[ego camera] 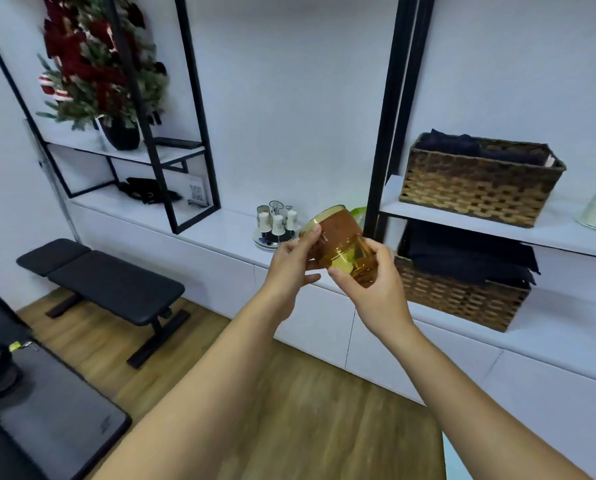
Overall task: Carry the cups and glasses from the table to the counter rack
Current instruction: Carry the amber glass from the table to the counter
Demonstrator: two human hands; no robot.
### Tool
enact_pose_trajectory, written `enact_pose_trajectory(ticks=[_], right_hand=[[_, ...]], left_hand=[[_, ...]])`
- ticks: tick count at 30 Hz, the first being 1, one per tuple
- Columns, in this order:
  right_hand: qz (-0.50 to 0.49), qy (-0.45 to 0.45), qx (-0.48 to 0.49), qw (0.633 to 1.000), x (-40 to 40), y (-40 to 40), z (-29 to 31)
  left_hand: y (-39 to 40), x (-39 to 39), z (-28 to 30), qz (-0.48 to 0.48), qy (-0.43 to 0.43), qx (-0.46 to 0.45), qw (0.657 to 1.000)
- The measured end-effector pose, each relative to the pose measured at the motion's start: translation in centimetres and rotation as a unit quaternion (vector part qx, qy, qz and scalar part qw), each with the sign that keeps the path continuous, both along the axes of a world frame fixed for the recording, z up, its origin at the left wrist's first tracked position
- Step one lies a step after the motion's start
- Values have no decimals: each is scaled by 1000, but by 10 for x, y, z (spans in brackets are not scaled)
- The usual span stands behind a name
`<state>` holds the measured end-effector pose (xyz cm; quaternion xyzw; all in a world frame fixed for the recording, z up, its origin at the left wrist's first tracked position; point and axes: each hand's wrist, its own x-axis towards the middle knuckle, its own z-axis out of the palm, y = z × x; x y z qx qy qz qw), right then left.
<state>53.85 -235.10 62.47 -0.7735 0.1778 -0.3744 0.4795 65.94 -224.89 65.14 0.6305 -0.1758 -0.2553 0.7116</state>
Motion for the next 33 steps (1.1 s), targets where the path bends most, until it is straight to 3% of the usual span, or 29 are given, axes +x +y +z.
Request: enact_pose_trajectory(ticks=[4,9,13,19,23,27,29,33], right_hand=[[11,8,-8,1000,74,-45,-12],[25,8,33,999,187,-89,-20],[0,-17,57,998,276,-123,-15],[-27,-22,54,998,367,-179,4],[-38,-18,19,999,421,-217,15],[-36,-12,-19,999,480,-263,17],[-23,1,-41,999,510,-286,16],[13,62,-56,996,576,-332,13]], left_hand=[[-37,70,-13,12,-9,22,1000],[-81,171,-13,105,-104,50,988],[-112,261,2,112,-174,75,975],[-150,356,21,97,-370,100,918],[-182,413,18,47,-512,143,846],[-219,476,6,45,-581,220,782],[-237,508,0,49,-591,236,770],[-275,570,-12,26,-557,243,793]])
